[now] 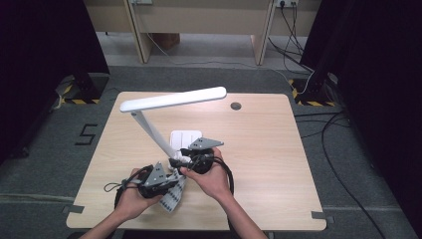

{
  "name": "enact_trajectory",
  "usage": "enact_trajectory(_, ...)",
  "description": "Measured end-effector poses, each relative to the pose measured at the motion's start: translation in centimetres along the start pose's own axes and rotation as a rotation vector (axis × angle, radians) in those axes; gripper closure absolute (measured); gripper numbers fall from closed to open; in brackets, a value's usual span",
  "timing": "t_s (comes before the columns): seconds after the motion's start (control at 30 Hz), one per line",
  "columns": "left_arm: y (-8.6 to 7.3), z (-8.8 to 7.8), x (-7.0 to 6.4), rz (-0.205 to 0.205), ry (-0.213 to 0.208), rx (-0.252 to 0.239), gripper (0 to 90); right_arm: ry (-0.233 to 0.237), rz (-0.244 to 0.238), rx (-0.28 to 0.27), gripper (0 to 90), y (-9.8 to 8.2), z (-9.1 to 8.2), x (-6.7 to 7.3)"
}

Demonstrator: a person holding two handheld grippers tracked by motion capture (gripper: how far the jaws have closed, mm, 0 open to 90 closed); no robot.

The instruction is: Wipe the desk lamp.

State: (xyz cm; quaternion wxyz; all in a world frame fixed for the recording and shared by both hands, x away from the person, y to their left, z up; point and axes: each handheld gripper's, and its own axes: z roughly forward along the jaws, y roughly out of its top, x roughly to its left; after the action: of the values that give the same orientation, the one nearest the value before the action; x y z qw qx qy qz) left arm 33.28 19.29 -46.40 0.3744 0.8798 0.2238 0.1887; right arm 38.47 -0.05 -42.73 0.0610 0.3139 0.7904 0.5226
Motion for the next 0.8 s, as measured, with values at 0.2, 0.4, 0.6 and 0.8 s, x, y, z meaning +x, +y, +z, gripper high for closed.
enact_trajectory(0.2, 0.3, -0.2, 0.0, 0.019, 0.024, -0.012, 73.5, -0.019, 0.026, 0.071, 40.3, -0.9, 0.7, -0.8)
enact_trajectory(0.4, 0.1, 0.0, 0.1, -0.009, 0.029, -0.026, 73.4, 0.011, 0.043, 0.112, 40.3, -1.5, 1.1, -1.0)
enact_trajectory(0.6, 0.0, 0.0, 0.2, -0.009, 0.031, -0.043, 73.5, 0.075, 0.068, 0.131, 40.4, -1.8, 1.1, -1.3)
enact_trajectory(0.8, -0.1, 0.0, 0.3, -0.014, 0.023, -0.051, 73.5, 0.141, 0.060, 0.135, 40.4, -1.9, 0.8, -1.7)
